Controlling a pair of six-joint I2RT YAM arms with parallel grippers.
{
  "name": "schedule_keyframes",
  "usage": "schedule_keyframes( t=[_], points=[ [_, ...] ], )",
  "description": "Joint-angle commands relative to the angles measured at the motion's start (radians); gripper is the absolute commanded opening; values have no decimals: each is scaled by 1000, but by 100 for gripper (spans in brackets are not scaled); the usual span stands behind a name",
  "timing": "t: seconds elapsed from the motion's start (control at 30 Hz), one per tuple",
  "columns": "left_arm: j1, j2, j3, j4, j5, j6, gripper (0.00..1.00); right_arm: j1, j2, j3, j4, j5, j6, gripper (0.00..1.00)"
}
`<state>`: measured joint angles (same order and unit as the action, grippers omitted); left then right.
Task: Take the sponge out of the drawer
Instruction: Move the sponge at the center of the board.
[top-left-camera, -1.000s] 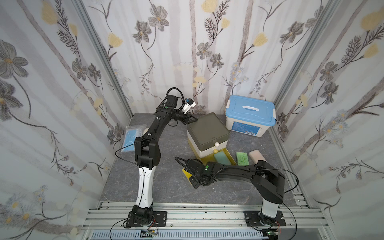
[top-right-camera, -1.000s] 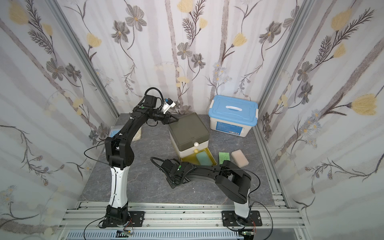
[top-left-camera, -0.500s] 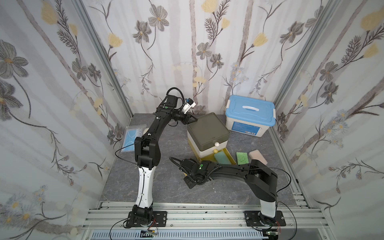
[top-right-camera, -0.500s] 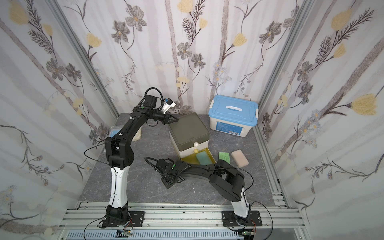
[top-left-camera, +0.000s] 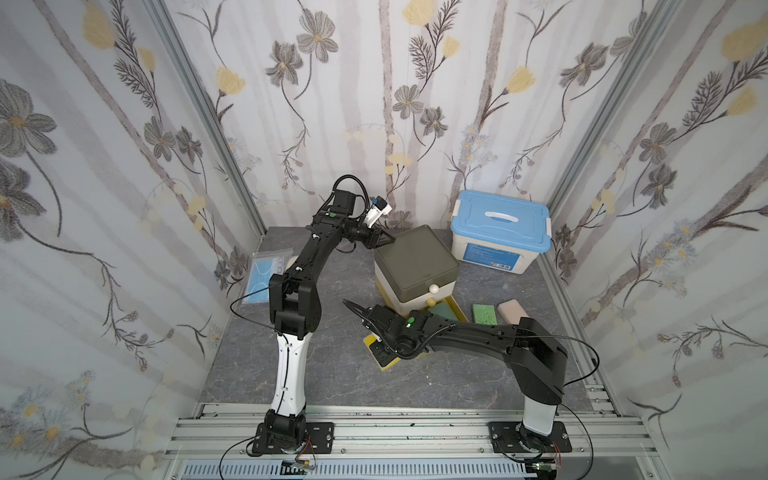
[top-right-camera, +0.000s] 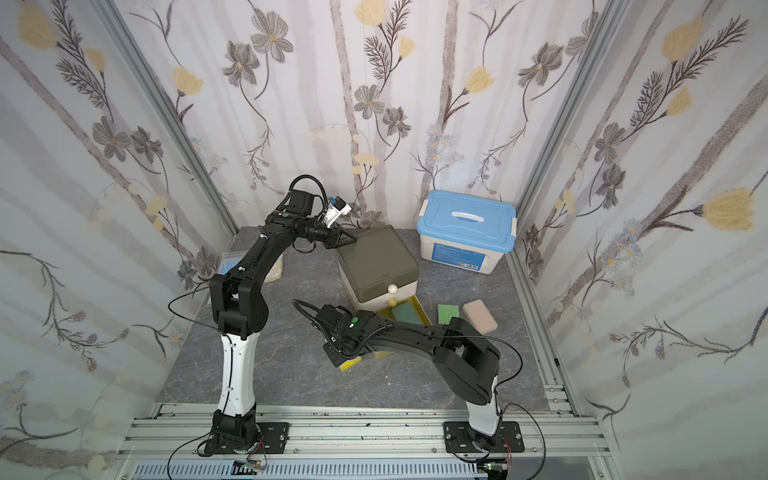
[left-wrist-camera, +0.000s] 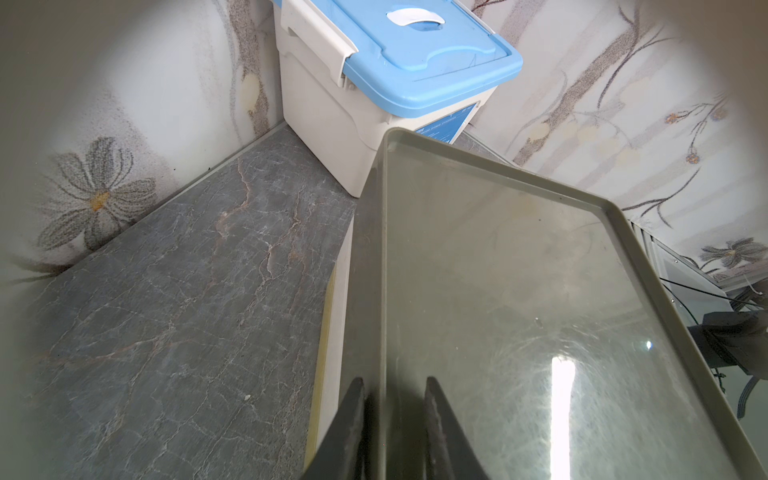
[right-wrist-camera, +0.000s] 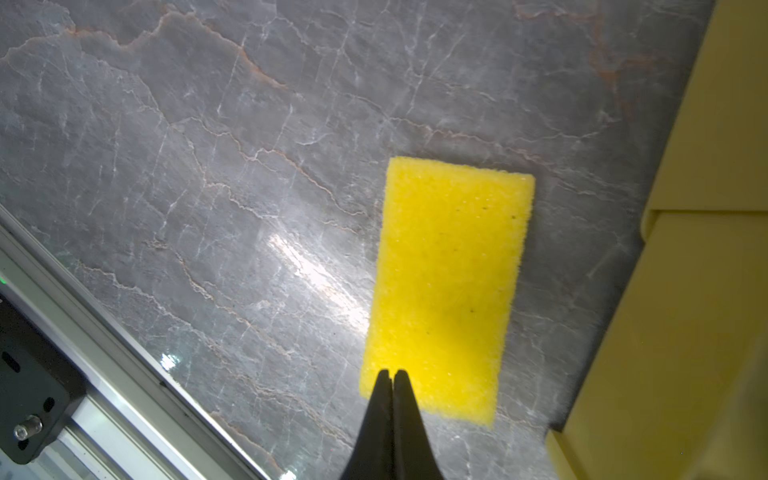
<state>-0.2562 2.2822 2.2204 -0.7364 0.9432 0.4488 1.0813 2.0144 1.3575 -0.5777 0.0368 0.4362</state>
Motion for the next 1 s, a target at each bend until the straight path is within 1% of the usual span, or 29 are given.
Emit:
schedule_keyframes(
  t=[0.0, 0.33, 0.73, 0.83, 0.97],
  points=[
    [-7, 14, -11, -209, -46, 33, 26, -15, -9, -28, 11, 25, -18, 0],
    [-5, 15, -11, -208, -46, 33, 26, -1, 39, -71, 32, 11, -16, 0],
    [-6, 16, -11, -208, -41, 30, 26, 40, 104, 19, 28, -20, 6, 0],
    [-5, 16, -11, -206, -40, 29, 26, 33, 89, 28, 22, -8, 7, 0],
    [-5, 17, -10, -206, -37, 30, 26, -5, -11, 4, 15, 28, 23, 0]
  ],
)
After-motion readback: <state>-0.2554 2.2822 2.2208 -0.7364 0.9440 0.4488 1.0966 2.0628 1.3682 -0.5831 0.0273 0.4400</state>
